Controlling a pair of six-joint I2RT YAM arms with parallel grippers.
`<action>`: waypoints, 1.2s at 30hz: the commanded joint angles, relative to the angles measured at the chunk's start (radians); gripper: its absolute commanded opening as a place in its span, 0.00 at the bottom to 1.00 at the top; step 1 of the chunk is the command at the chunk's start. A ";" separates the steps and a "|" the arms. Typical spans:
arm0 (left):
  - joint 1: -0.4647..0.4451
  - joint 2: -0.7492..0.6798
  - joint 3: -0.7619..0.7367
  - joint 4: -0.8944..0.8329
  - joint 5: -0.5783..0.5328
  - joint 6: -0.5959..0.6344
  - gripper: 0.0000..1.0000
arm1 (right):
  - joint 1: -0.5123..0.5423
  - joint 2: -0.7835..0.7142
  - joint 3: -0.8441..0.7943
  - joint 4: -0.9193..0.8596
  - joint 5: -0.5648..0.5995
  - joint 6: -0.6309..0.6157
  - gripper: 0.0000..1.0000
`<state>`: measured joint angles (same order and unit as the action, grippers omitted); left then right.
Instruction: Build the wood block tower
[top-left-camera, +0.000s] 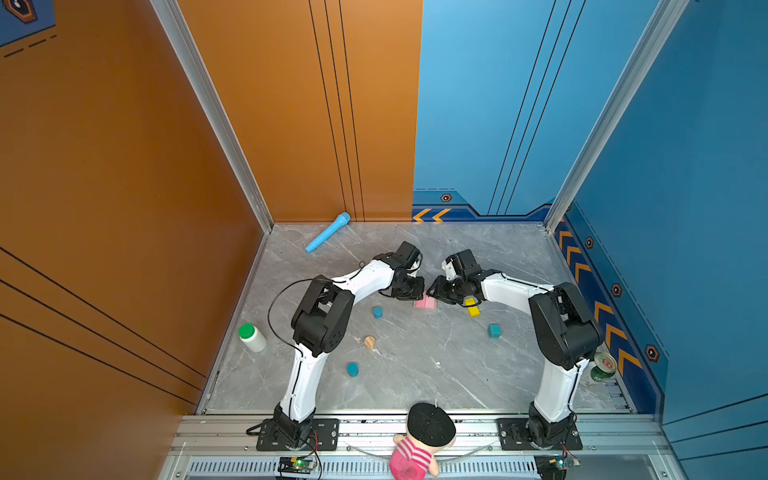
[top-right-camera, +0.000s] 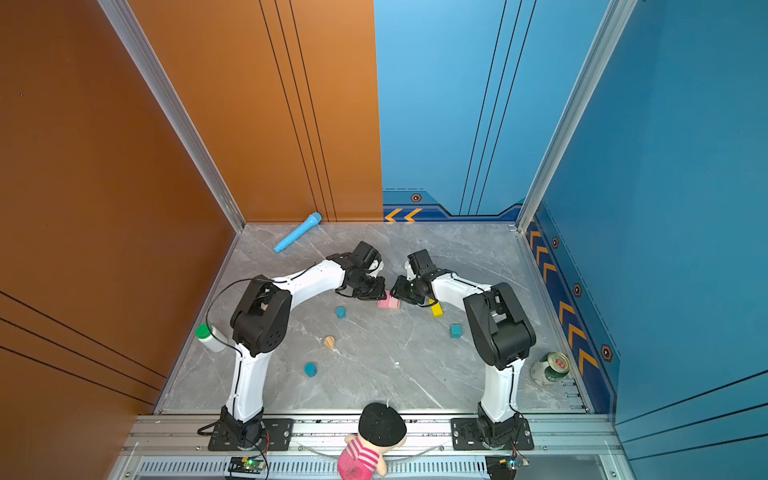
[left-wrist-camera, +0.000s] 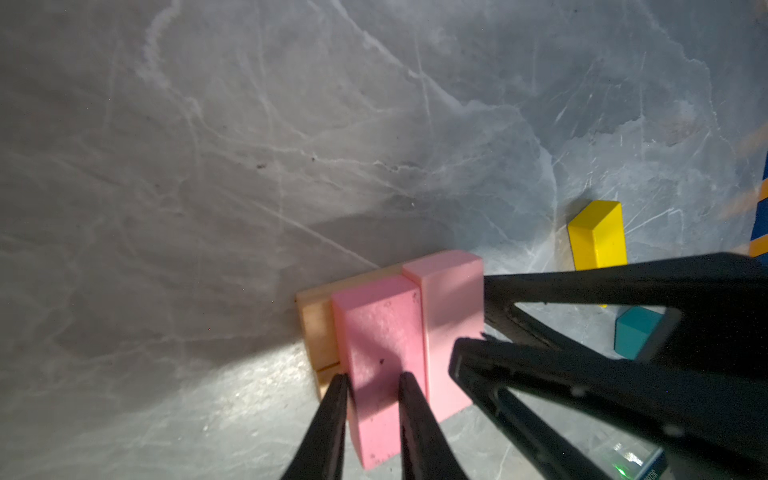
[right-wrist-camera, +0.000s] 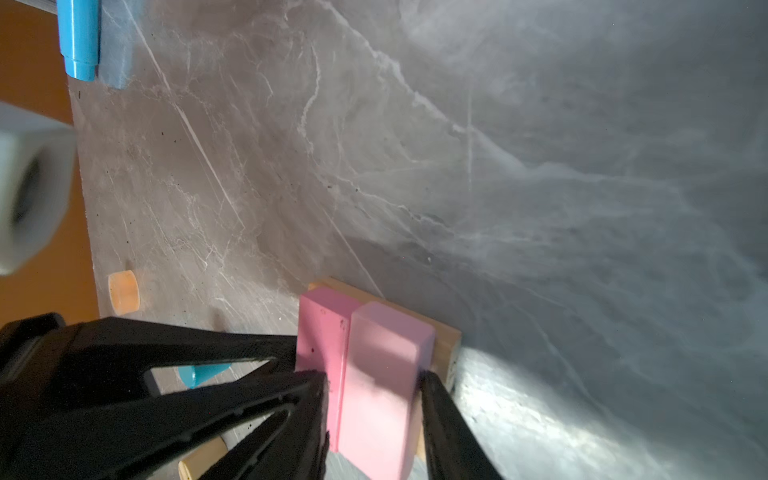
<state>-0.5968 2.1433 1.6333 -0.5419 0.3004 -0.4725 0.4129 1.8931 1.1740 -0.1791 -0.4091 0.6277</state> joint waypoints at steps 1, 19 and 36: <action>-0.008 0.000 0.028 -0.026 0.021 -0.010 0.24 | -0.003 0.015 0.026 0.001 -0.013 0.003 0.38; 0.000 -0.025 0.030 -0.032 -0.005 -0.006 0.34 | -0.005 0.001 0.022 -0.003 -0.010 0.003 0.44; 0.017 -0.111 0.026 -0.050 -0.038 0.007 0.36 | -0.008 -0.077 0.010 -0.026 0.008 0.001 0.54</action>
<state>-0.5888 2.0857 1.6405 -0.5591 0.2874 -0.4786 0.4114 1.8748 1.1751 -0.1825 -0.4152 0.6277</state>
